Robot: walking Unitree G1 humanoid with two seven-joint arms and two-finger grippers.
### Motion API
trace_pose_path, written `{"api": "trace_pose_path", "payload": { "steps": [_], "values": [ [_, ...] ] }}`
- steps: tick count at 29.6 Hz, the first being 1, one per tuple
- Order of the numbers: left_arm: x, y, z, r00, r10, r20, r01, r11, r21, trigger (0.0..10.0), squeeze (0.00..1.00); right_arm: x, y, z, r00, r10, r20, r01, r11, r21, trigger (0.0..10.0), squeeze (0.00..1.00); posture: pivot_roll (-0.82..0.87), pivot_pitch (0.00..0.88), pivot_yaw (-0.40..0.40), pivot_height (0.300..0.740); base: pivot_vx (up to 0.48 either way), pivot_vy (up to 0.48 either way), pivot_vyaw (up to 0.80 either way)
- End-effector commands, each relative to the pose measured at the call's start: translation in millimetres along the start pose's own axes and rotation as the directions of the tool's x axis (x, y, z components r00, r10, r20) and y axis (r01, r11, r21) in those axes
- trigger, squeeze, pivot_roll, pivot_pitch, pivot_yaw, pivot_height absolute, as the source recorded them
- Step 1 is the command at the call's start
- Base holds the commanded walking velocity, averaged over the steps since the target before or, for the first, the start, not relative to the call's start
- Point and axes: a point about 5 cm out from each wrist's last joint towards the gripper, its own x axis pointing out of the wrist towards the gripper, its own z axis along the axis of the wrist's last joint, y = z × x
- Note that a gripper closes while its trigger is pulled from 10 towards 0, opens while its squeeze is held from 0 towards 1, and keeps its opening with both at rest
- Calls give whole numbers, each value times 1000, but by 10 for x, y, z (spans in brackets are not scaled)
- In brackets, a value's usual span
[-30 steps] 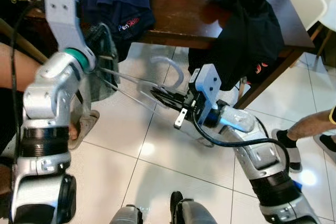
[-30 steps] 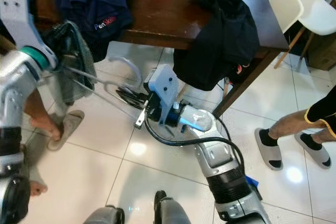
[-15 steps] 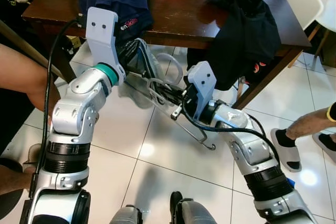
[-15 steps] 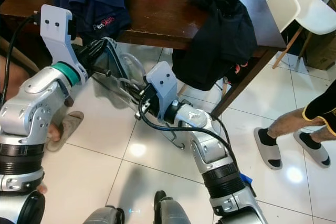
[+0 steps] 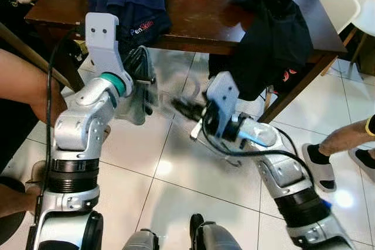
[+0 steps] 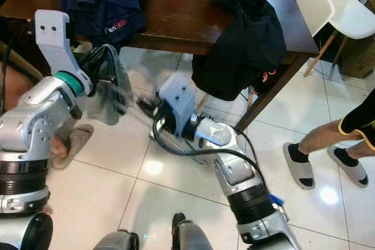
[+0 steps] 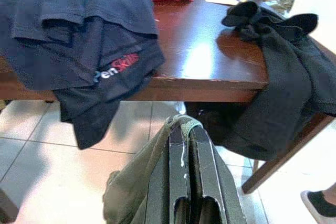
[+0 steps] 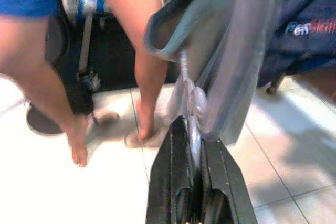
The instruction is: Hang hanger
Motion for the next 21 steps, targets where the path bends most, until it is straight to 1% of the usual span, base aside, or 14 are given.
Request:
{"api": "trace_pose_path", "payload": {
  "steps": [1, 3, 7, 8, 9, 10, 12, 14, 15, 16, 17, 18, 20, 21],
  "values": [
    [-14, 39, 14, 1000, 14, 10, -14, 1000, -2, 10000, 0, -25, 94, -118, 996, 66, -53, -66, 998, -7, 10000, 0, 75, 156, -12, 740, 0, 0, 0],
    [-14, 97, 68, 999, 37, 34, -36, 999, -21, 10000, 0, -76, 153, -201, 986, 133, -105, -136, 990, -22, 10000, 0, 74, 157, -13, 740, 0, 0, 0],
    [-17, 126, 172, 996, 42, 83, -35, 996, -81, 10000, 0, -91, 143, -282, 980, 124, -155, -132, 990, -46, 10000, 0, 77, 156, -15, 740, 0, 0, 0],
    [-21, 128, 212, 994, 36, 102, -25, 994, -111, 10000, 0, -83, 107, -319, 980, 89, -179, -99, 994, -46, 10000, 0, 77, 156, -15, 740, 0, 0, 0],
    [-21, 128, 212, 994, 36, 102, -25, 994, -111, 10000, 0, -83, 107, -319, 980, 89, -179, -99, 994, -46, 10000, 0, 77, 156, -15, 740, 0, 0, 0],
    [-35, 109, 247, 993, 15, 121, 1, 992, -129, 10000, 0, -72, 52, -345, 980, 40, -195, -50, 998, -45, 10000, 0, 77, 155, -14, 740, 0, 0, 0],
    [-84, 64, 275, 989, -45, 141, 62, 991, -117, 10000, 0, -63, -89, -371, 974, -78, -212, 70, 996, -46, 10000, 0, 77, 155, -12, 740, 0, 0, 0],
    [-84, 64, 275, 989, -45, 141, 62, 991, -117, 10000, 0, -63, -89, -371, 974, -78, -212, 70, 996, -46, 10000, 0, 77, 155, -12, 740, 0, 0, 0],
    [-110, 56, 258, 989, -72, 128, 84, 992, -92, 10000, 0, -80, -156, -377, 968, -126, -217, 119, 992, -46, 10000, 0, 78, 156, -12, 740, 0, 0, 0],
    [-163, 99, 187, 993, -94, 77, 97, 995, -26, 10000, 0, -146, -280, -394, 951, -204, -232, 197, 979, -54, 10000, 0, 80, 156, -14, 740, 0, 0, 0],
    [-163, 99, 187, 993, -94, 77, 97, 995, -26, 10000, 0, -146, -280, -394, 951, -204, -232, 197, 979, -54, 10000, 0, 80, 156, -14, 740, 0, 0, 0],
    [-200, 134, 134, 994, -105, 38, 104, 994, 17, 10000, 0, -198, -360, -405, 937, -251, -242, 244, 968, -61, 10000, 0, 80, 156, -14, 740, 0, 0, 0],
    [-200, 134, 134, 994, -105, 38, 104, 994, 17, 10000, 0, -198, -360, -405, 937, -251, -242, 244, 968, -61, 10000, 0, 80, 156, -14, 740, 0, 0, 0],
    [-236, 181, 91, 994, -104, 10, 104, 993, 60, 10000, 0, -254, -438, -418, 919, -302, -254, 295, 953, -69, 10000, 0, 81, 156, -15, 740, 0, 0, 0]
  ]
}}
